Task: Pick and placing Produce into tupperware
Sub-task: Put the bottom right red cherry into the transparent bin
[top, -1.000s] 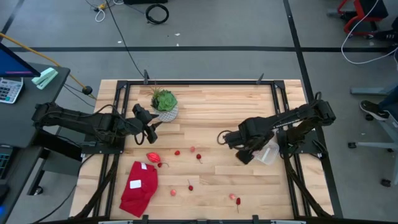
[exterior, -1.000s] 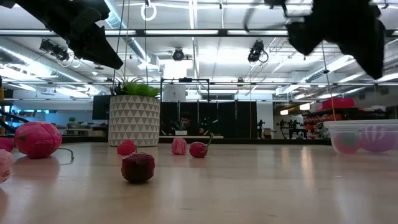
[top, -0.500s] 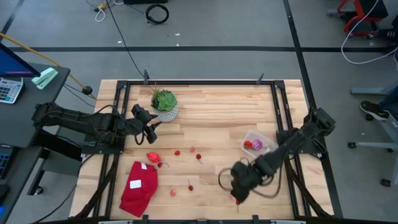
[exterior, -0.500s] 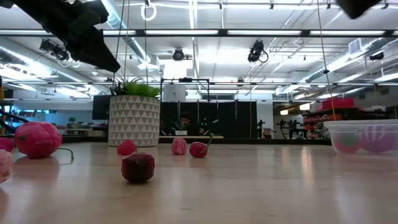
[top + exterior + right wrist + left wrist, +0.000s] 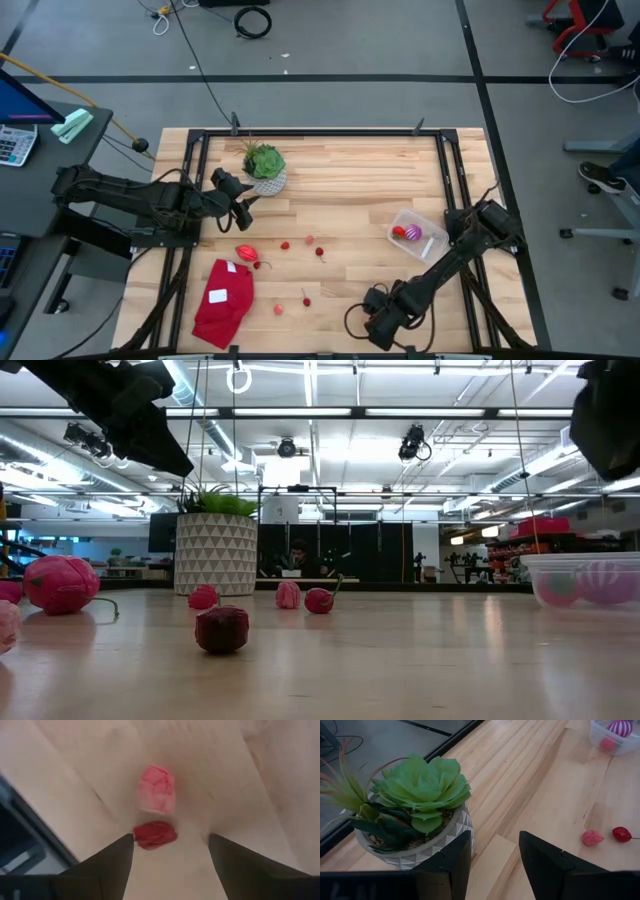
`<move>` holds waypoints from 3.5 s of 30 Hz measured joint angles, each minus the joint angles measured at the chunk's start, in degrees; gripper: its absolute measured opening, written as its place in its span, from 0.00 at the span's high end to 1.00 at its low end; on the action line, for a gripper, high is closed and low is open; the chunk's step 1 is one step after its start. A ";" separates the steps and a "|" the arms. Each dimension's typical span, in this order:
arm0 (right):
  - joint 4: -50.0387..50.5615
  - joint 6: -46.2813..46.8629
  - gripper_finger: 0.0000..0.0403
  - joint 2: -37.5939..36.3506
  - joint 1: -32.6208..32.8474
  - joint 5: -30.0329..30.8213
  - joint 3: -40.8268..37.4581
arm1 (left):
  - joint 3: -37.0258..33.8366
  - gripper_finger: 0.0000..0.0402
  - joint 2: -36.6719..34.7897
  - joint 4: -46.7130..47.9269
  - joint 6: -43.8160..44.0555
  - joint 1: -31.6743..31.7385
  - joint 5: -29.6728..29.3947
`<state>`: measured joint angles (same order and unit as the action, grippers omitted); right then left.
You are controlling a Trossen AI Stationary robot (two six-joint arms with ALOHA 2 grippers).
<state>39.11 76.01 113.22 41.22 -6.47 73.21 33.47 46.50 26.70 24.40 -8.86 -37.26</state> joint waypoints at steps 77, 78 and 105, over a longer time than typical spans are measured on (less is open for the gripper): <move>3.23 2.63 0.76 -3.90 -2.93 -8.86 -0.13 | -0.02 0.57 0.00 -0.20 -2.54 0.02 0.00; 3.24 2.31 0.72 -3.90 -2.77 -9.15 -0.13 | -0.02 0.57 0.00 -0.22 -2.56 0.02 0.00; -0.11 -10.29 0.55 -0.38 -0.19 5.93 -0.04 | -0.02 0.57 0.00 -0.25 -2.58 0.02 0.00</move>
<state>39.00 65.71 112.84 41.04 -0.54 73.17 33.45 46.50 26.45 21.83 -8.84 -37.26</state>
